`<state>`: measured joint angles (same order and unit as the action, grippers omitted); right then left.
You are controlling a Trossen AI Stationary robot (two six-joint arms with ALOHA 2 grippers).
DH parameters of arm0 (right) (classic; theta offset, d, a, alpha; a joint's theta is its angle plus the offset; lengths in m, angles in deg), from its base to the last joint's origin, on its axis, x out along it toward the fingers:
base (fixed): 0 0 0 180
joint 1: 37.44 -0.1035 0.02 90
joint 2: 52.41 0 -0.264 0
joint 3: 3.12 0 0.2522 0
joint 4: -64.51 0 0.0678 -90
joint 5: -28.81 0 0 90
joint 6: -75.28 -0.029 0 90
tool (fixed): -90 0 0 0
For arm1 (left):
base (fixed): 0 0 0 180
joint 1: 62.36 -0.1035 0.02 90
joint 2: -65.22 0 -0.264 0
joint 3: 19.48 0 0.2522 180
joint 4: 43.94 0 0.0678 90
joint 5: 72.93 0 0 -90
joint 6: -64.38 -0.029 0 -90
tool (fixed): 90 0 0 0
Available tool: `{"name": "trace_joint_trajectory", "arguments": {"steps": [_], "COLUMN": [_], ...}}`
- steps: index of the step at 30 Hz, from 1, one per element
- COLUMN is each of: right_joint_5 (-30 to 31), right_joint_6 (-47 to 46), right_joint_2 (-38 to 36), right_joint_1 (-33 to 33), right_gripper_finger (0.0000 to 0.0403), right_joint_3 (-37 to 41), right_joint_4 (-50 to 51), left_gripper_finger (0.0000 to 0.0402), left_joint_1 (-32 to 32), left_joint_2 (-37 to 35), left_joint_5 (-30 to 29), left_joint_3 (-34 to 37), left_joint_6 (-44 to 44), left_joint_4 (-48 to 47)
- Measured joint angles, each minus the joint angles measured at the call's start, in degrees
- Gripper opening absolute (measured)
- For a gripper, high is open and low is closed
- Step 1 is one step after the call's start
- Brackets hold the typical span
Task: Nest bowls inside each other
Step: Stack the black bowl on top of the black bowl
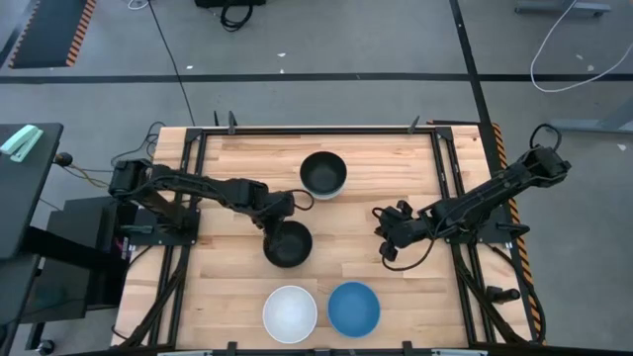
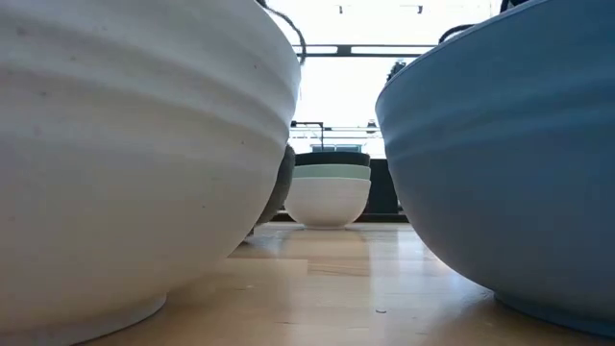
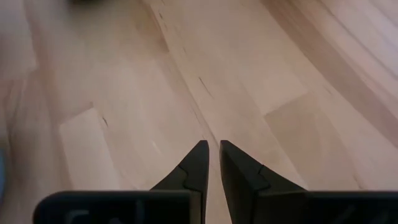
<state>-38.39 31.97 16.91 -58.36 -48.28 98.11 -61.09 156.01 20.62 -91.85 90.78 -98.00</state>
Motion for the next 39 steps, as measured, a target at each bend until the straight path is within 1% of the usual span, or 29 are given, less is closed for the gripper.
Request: {"name": "trace_joint_trajectory", "arguments": {"steps": [2, 7, 13, 17, 23, 25, 27, 30, 35, 39], "right_joint_5": [0.1, 0.0, 0.0, 0.1, 0.1, 0.1, 0.1, 0.1, 0.1, 0.1], "right_joint_6": [1.1, 2.7, 3.4, 4.1, 4.5, 4.6, 4.8, 4.9, 5.0, 5.0], "right_joint_2": [-0.1, -0.2, 0.0, 0.1, 0.1, 0.1, 0.1, 0.1, 0.1, 0.1], "right_joint_1": [0.0, 0.0, 0.0, 0.0, 0.0, 0.0, 0.0, 0.0, 0.0, 0.0], "right_gripper_finger": [0.0048, 0.0048, 0.0048, 0.0048, 0.0048, 0.0048, 0.0048, 0.0048, 0.0048, 0.0048], "right_joint_3": [0.0, 0.0, 0.0, 0.0, 0.0, 0.0, 0.0, 0.0, 0.0, 0.0], "right_joint_4": [-0.7, -1.8, -3.1, -3.5, -3.8, -3.7, -3.8, -3.7, -3.7, -3.7], "left_gripper_finger": [0.0088, 0.0098, 0.0091, 0.0071, 0.0018, 0.0007, 0.0011, 0.0034, 0.0064, 0.0078], "left_joint_1": [-0.3, -0.2, -0.6, -1.8, -2.8, -2.7, -2.7, -2.7, -2.3, -2.4], "left_joint_2": [1.5, 3.6, 3.2, 3.2, 3.2, 3.2, 2.9, 2.7, 2.7, 2.7], "left_joint_5": [-0.1, 0.0, 0.1, 0.1, -0.5, -0.3, 0.9, 2.7, 2.4, -0.1], "left_joint_3": [0.1, 0.0, 0.0, 0.0, 0.0, 0.0, 0.0, -1.3, -6.1, -8.6], "left_joint_6": [0.1, -0.3, -1.7, -1.7, -1.5, -1.5, -1.5, -1.5, -1.5, -1.6], "left_joint_4": [-0.3, 2.3, 1.6, 1.7, 1.4, 1.4, 1.4, 0.4, -4.7, -8.5]}}
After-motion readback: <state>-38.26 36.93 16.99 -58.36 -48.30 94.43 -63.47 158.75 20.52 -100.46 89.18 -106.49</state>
